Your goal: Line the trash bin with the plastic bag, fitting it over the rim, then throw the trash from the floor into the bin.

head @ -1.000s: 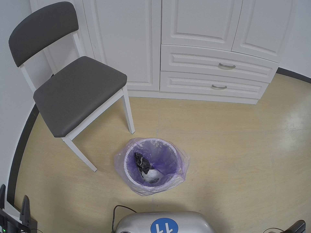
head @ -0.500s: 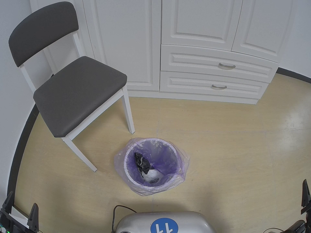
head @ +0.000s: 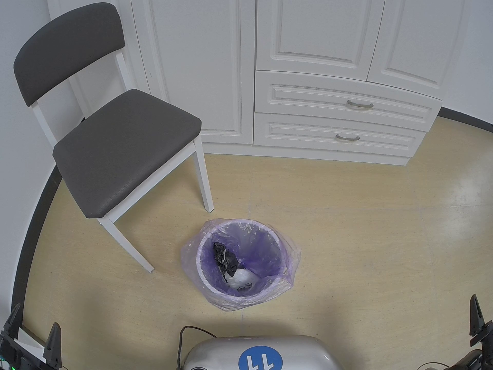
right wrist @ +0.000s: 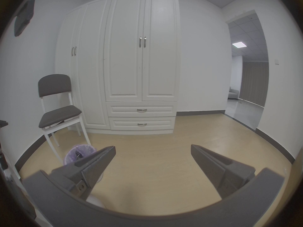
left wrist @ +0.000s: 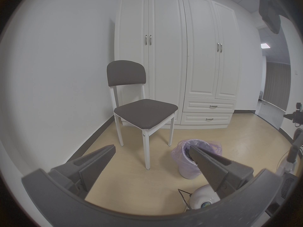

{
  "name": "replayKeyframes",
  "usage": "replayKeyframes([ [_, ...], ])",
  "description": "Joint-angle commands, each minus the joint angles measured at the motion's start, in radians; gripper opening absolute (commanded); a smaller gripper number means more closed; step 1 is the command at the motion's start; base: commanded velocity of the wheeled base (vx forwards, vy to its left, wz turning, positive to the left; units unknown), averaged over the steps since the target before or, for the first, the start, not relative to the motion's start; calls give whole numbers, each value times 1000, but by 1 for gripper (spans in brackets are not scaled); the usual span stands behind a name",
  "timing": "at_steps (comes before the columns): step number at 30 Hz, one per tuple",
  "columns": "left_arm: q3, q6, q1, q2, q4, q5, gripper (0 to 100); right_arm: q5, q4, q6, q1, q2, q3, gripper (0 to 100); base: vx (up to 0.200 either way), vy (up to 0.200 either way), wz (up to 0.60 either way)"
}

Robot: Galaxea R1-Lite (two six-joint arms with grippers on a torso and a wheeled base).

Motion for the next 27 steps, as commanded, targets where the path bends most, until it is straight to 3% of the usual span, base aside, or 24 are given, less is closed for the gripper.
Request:
replayKeyframes([
  [1,17,-1,1,-15,0,0,100,7,0,1,0,-14,18,100,0,0,0],
  [10,17,0,1,-15,0,-1,100,28,0,2,0,-14,18,100,0,0,0],
  [15,17,0,1,-15,0,-1,100,126,6,25,0,-14,18,100,0,0,0],
  [20,17,0,1,-15,0,-1,100,169,6,33,0,-14,18,100,0,0,0],
  [27,17,0,1,-15,0,0,100,146,3,-73,2,-14,18,100,0,0,0],
])
